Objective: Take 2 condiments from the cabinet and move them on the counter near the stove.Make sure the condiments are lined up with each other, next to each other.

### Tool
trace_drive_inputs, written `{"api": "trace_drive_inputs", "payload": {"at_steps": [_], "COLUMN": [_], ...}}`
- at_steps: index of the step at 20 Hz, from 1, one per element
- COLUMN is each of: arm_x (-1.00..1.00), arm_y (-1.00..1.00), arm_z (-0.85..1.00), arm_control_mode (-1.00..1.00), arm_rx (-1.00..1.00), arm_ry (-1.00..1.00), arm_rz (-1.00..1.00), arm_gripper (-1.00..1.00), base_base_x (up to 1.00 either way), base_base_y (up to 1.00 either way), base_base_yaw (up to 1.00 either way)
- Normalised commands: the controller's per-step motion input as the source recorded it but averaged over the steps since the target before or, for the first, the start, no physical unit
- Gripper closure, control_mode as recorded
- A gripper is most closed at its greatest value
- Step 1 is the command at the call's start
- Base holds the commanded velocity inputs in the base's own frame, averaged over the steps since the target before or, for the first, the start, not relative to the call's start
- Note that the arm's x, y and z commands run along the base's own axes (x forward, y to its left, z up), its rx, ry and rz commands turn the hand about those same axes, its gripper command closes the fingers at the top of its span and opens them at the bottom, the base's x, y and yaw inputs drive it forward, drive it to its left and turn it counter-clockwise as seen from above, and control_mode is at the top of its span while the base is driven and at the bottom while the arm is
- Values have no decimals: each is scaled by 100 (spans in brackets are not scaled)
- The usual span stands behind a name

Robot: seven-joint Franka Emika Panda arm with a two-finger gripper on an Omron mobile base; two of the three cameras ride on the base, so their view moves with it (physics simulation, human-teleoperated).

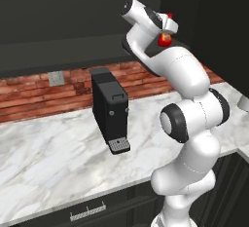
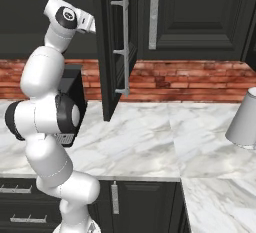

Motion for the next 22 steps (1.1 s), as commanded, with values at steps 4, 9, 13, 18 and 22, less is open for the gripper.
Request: {"api": "trace_drive_inputs", "payload": {"at_steps": [4,9,13,18,22], "arm_x": [0,0,-11,-41,-46], "arm_y": [-7,-3,-14,-5,0], "arm_z": [-2,-1,-8,-3,0], "arm_control_mode": [-100,-100,-100,-100,-100], "arm_rx": [0,0,0,0,0], "arm_ry": [0,0,-1,-5,-5], "arm_rz": [-1,0,0,0,0], "arm_gripper": [100,100,100,100,100], "base_base_x": [0,0,0,0,0], "base_base_y": [0,0,0,0,0], "base_base_yaw": [0,0,0,0,0]}}
